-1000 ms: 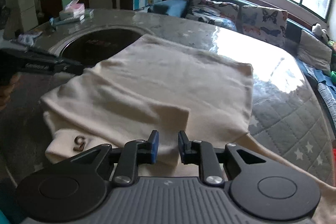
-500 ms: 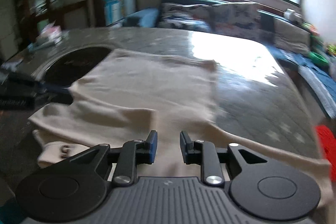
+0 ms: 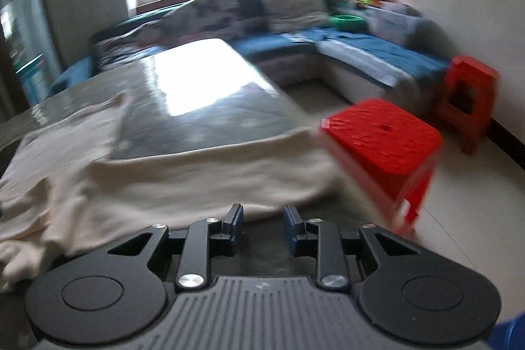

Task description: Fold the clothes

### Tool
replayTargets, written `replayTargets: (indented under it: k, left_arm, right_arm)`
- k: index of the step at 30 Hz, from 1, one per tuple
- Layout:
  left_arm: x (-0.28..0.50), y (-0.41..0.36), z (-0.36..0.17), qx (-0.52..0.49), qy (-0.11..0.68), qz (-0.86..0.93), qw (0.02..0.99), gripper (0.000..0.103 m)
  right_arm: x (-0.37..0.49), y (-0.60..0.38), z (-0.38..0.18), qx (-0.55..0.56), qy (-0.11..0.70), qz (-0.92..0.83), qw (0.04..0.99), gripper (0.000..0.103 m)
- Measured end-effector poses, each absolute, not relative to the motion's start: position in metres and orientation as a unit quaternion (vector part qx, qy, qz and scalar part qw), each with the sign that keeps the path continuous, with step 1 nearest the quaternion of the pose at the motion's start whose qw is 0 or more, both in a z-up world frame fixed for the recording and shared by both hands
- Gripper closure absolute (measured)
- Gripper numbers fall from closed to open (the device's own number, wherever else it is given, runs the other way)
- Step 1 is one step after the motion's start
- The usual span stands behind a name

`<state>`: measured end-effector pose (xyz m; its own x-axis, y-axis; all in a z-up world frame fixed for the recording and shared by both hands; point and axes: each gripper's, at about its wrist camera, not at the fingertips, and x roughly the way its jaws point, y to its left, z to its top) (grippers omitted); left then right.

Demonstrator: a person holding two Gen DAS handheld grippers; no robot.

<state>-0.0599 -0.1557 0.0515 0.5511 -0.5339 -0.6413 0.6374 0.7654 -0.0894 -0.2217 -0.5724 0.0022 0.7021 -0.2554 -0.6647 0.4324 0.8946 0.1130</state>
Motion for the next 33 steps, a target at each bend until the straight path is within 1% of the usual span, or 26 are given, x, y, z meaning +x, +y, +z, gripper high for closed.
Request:
replayTargets:
  k: [2, 5, 8, 10, 11, 12, 13, 15, 19, 22, 27, 29, 30, 31, 33]
  left_arm:
    - [-0.061, -0.161, 0.051, 0.083, 0.336, -0.336, 0.876, 0.072]
    - [-0.062, -0.167, 0.052, 0.089, 0.336, -0.338, 0.875, 0.072]
    - [-0.062, -0.173, 0.051, 0.096, 0.335, -0.339, 0.874, 0.067]
    - [-0.063, -0.177, 0.05, 0.101, 0.336, -0.342, 0.872, 0.065]
    - [-0.063, -0.179, 0.049, 0.104, 0.336, -0.344, 0.871, 0.065]
    - [-0.064, -0.182, 0.048, 0.107, 0.337, -0.346, 0.869, 0.065]
    - [-0.065, -0.185, 0.048, 0.111, 0.337, -0.349, 0.868, 0.065]
    - [-0.067, -0.192, 0.046, 0.118, 0.337, -0.355, 0.864, 0.064]
    - [-0.072, -0.205, 0.044, 0.127, 0.333, -0.372, 0.857, 0.064]
    - [-0.074, -0.213, 0.043, 0.127, 0.331, -0.382, 0.853, 0.062]
    - [-0.075, -0.223, 0.038, 0.137, 0.335, -0.389, 0.847, 0.061]
    - [-0.075, -0.224, 0.036, 0.139, 0.337, -0.39, 0.846, 0.061]
    - [-0.075, -0.225, 0.036, 0.14, 0.337, -0.39, 0.845, 0.061]
    - [-0.075, -0.225, 0.036, 0.14, 0.338, -0.39, 0.845, 0.061]
    - [-0.076, -0.226, 0.036, 0.141, 0.338, -0.391, 0.845, 0.06]
  right_arm:
    - [-0.227, -0.585, -0.001, 0.152, 0.329, -0.204, 0.909, 0.069]
    - [-0.227, -0.596, -0.003, 0.171, 0.315, -0.211, 0.909, 0.067]
    - [-0.224, -0.602, -0.004, 0.179, 0.307, -0.222, 0.908, 0.067]
    - [-0.222, -0.604, 0.0, 0.175, 0.3, -0.223, 0.911, 0.07]
    - [-0.221, -0.605, 0.002, 0.173, 0.297, -0.224, 0.912, 0.077]
    - [-0.22, -0.606, 0.004, 0.171, 0.294, -0.224, 0.913, 0.092]
    - [-0.219, -0.607, 0.005, 0.169, 0.29, -0.225, 0.915, 0.096]
    - [-0.218, -0.61, 0.009, 0.166, 0.284, -0.226, 0.917, 0.098]
    - [-0.215, -0.614, 0.016, 0.158, 0.27, -0.228, 0.922, 0.099]
    - [-0.213, -0.615, 0.02, 0.155, 0.267, -0.23, 0.923, 0.099]
    - [-0.211, -0.62, 0.003, 0.169, 0.293, -0.233, 0.912, 0.098]
    - [-0.212, -0.621, -0.001, 0.184, 0.294, -0.227, 0.91, 0.091]
    - [-0.213, -0.621, -0.002, 0.188, 0.291, -0.226, 0.91, 0.085]
    - [-0.213, -0.621, -0.003, 0.191, 0.289, -0.226, 0.91, 0.082]
    - [-0.211, -0.621, -0.004, 0.197, 0.286, -0.226, 0.91, 0.081]
